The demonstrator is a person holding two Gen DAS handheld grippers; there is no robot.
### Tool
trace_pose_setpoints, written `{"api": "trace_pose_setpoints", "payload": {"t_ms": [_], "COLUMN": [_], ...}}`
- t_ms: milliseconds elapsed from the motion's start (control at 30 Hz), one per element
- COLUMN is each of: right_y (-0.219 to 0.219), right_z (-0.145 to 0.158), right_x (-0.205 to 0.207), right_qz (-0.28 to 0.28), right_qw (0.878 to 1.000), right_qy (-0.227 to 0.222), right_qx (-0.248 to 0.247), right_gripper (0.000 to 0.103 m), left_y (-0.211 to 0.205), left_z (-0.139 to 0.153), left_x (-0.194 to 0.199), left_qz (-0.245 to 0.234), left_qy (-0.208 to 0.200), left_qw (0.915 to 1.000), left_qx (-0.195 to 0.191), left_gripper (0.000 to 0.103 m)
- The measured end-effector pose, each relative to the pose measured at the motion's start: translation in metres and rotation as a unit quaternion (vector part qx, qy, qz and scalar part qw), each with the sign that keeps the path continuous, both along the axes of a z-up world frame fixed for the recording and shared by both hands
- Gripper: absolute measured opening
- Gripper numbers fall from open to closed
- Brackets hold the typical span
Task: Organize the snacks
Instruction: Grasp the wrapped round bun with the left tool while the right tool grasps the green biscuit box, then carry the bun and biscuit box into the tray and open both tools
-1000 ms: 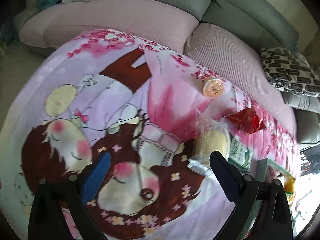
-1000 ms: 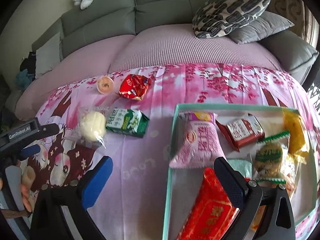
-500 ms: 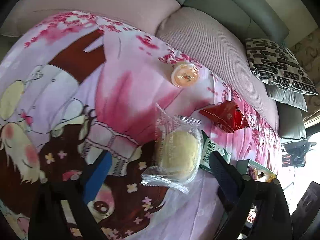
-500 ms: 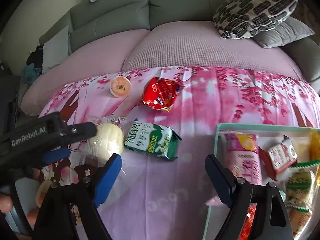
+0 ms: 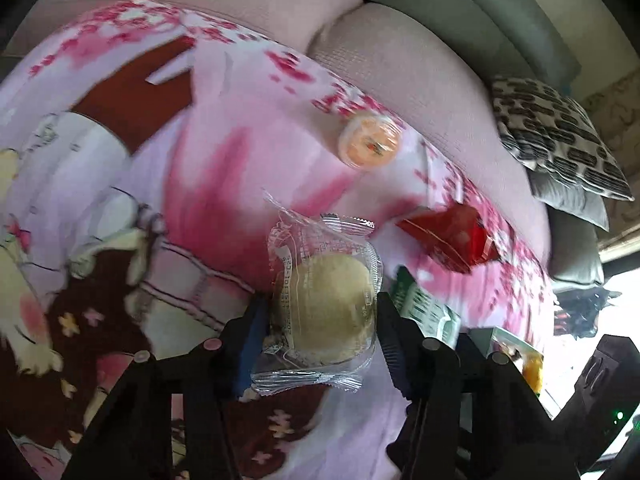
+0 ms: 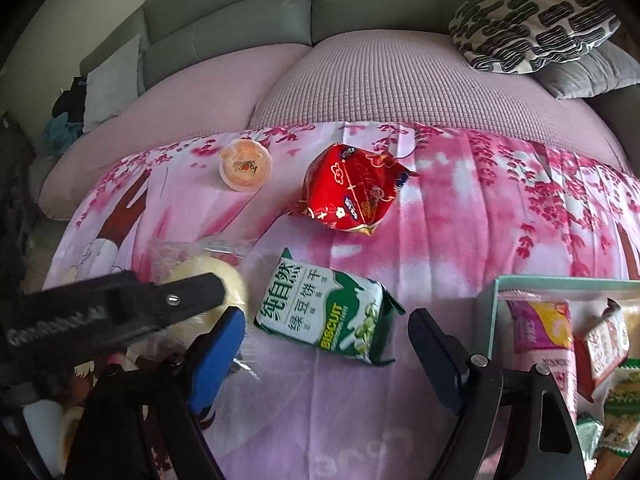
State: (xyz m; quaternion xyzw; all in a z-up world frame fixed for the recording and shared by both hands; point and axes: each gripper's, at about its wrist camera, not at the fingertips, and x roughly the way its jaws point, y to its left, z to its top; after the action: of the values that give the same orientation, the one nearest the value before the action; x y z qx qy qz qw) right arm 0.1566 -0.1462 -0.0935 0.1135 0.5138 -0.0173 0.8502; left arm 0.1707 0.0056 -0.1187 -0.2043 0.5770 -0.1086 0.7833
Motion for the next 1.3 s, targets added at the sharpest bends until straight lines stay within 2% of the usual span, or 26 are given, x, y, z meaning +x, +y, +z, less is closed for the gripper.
{"api": "trace_pose_setpoints", "payload": {"t_ms": [233,333,467,600,867,1067,1300], "right_y": [0.006,0.008,0.010,0.010,0.009,0.007,-0.004], "right_z": [-0.010,-0.011,-0.008,0.000,0.030,0.061,0.090], "right_x": [0.016,0.018,0.016,0.008,-0.025,-0.057,-0.104], "right_qz": [-0.003,-0.004,-0.001,0.000,-0.010,-0.015,-0.044], "right_qw": [1.000,0.999,0.999,1.000,1.000,0.999,0.997], "right_qy": [0.013,0.014,0.013,0.006,-0.015,-0.039,-0.061], "right_qx": [-0.027,-0.040,-0.041,-0.030,-0.003,0.001,0.009], "right_gripper": [0.085,0.078,0.068,0.066,0.066,0.065,0.066], "left_y": [0.011,0.010,0.010,0.012,0.024,0.022,0.001], "left_z": [-0.003,-0.004,-0.001,0.008,0.036,0.053,0.067], "left_x": [0.004,0.003,0.002,-0.002,-0.017,-0.036,-0.063], "left_qz": [0.015,0.010,0.011,0.008,0.014,0.005,-0.036], "left_qy": [0.010,0.009,0.010,0.003,-0.020,-0.036,-0.049], "left_qw": [0.9998,0.9999,0.9999,0.9999,0.9997,0.9993,0.9981], "left_qx": [-0.005,0.000,0.002,0.011,-0.003,0.002,0.009], "left_gripper": [0.055,0.055,0.050,0.046,0.046,0.046,0.046]}}
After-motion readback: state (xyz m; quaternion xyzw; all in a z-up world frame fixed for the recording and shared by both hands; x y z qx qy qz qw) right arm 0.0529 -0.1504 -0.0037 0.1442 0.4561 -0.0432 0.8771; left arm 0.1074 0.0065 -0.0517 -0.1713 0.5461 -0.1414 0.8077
